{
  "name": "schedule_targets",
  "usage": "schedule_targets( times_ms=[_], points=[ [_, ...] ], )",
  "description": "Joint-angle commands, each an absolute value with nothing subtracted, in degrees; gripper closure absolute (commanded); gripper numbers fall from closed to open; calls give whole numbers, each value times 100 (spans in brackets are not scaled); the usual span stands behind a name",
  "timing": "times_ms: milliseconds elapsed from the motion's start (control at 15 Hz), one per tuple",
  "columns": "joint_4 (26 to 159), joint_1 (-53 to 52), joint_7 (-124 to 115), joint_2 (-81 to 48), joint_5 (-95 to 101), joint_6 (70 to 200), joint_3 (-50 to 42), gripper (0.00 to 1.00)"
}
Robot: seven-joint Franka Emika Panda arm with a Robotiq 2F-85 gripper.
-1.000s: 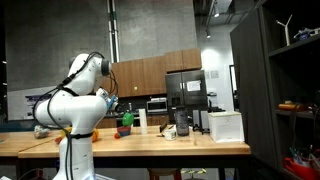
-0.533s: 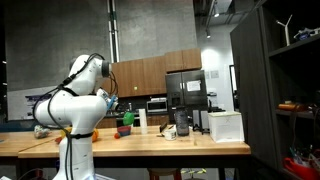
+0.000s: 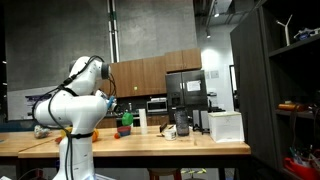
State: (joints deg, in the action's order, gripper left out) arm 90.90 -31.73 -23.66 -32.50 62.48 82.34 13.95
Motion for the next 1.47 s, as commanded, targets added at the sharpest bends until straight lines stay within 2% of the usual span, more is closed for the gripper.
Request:
schedule_targets(
  times_ms=[0,1400],
  points=[
    [8855,-3270,-2178,-3420,6476,7996,1374,99],
    [8746,-3399,-2110,-3555,6716,7810,1384,99]
  ],
)
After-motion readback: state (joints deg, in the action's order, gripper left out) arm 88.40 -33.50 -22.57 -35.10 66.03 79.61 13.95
